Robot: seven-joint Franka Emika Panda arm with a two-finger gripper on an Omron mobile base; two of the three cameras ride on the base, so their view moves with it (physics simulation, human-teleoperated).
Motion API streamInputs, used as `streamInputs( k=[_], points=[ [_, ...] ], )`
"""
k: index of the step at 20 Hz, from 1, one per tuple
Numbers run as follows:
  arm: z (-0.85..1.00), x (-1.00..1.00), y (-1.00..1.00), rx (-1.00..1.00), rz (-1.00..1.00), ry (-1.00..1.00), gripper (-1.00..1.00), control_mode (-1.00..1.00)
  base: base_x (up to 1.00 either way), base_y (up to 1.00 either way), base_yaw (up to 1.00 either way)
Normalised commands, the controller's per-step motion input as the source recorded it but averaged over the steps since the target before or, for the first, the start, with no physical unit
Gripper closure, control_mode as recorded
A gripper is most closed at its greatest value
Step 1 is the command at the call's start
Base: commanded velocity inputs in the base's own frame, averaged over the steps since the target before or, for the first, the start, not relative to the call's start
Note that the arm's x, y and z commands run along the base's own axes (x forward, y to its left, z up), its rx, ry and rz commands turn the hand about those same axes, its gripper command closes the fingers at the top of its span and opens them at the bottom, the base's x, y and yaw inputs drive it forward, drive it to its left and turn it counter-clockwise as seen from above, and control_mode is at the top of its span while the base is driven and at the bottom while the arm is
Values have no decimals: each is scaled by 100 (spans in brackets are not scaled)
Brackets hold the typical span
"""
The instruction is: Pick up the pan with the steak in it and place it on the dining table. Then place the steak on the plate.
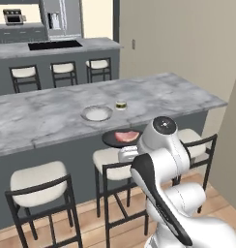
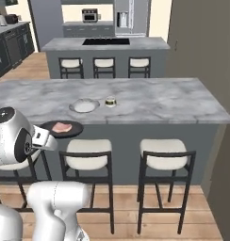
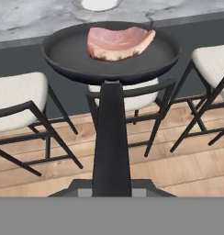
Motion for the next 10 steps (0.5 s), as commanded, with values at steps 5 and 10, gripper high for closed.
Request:
streamInputs(
  k=[5,10],
  points=[
    [0,0,0,0,0,0,100,100,28,31,13],
    [0,0,0,0,0,0,100,100,50,21,11]
  ],
)
